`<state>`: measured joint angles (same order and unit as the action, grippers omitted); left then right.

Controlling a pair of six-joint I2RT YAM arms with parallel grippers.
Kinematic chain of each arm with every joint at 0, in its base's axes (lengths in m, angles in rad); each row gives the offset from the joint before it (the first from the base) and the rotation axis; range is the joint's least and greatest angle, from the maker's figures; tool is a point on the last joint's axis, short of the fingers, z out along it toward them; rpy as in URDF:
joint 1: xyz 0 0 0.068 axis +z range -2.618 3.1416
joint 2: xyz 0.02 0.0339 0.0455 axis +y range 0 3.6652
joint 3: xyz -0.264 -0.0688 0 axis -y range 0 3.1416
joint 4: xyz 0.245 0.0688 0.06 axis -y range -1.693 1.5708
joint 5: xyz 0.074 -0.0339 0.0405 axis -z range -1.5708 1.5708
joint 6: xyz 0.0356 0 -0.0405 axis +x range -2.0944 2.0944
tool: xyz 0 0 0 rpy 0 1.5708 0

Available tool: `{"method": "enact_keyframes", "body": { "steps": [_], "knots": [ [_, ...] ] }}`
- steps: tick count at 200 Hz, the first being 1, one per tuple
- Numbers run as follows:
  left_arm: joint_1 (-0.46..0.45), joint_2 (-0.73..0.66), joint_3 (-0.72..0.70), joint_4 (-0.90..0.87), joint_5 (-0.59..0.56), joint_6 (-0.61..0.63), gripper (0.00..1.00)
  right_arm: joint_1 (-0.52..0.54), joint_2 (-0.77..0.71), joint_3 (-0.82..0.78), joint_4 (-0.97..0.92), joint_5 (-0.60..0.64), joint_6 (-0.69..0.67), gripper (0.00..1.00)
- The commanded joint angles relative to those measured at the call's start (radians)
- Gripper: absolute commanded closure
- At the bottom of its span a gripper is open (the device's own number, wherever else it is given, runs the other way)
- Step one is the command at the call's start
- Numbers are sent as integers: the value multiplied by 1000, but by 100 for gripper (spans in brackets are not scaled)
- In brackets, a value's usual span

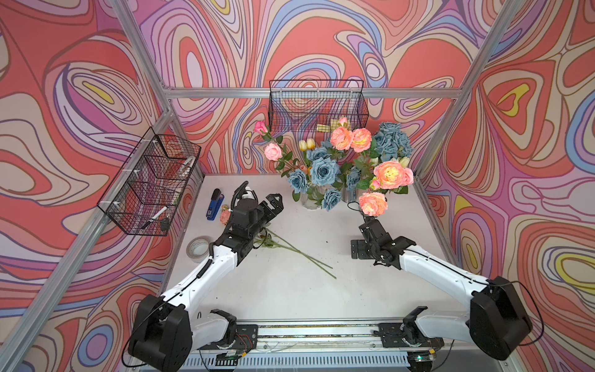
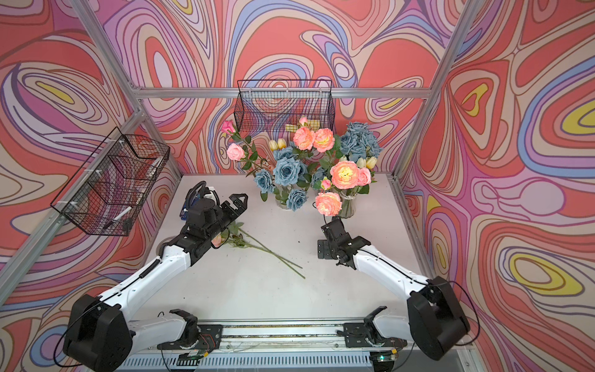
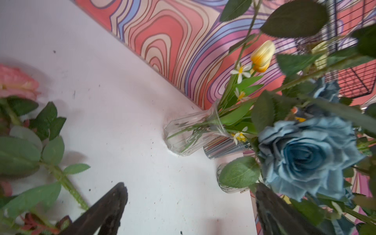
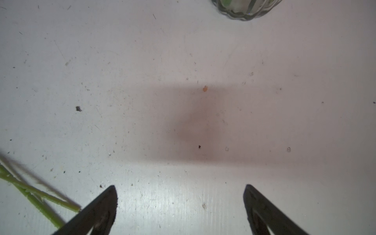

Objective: Pick out pink flowers from the vase
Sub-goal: Pick up the flower from the vase.

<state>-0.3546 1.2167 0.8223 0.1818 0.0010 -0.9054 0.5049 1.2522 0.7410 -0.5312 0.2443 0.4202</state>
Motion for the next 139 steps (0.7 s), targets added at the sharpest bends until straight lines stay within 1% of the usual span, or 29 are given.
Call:
{"method": "enact_keyframes", "body": {
  "steps": [1,19,38,47,62,82,99,115,139],
  "knots": [
    [-3,-8,53,78,-75,108,0,-4,-86,-53,107,23,43,5],
    [0,3,72,102,-100,150,0,-10,-141,-103,139,39,76,10],
    [12,13,64,186,-98,183,0,-27,-172,-140,154,48,111,15],
    [20,23,64,227,-81,207,0,-40,-177,-156,164,46,133,17],
    [22,60,70,320,-44,287,1,-69,-173,-181,192,21,166,19],
    [35,122,74,445,12,343,3,-113,-162,-202,232,-20,198,22],
    [39,173,86,533,45,380,4,-146,-162,-207,250,-52,203,23],
    [40,214,102,583,57,421,5,-171,-175,-211,249,-64,199,29],
    [42,269,116,665,88,488,6,-207,-216,-234,247,-72,195,32]
  ]
}}
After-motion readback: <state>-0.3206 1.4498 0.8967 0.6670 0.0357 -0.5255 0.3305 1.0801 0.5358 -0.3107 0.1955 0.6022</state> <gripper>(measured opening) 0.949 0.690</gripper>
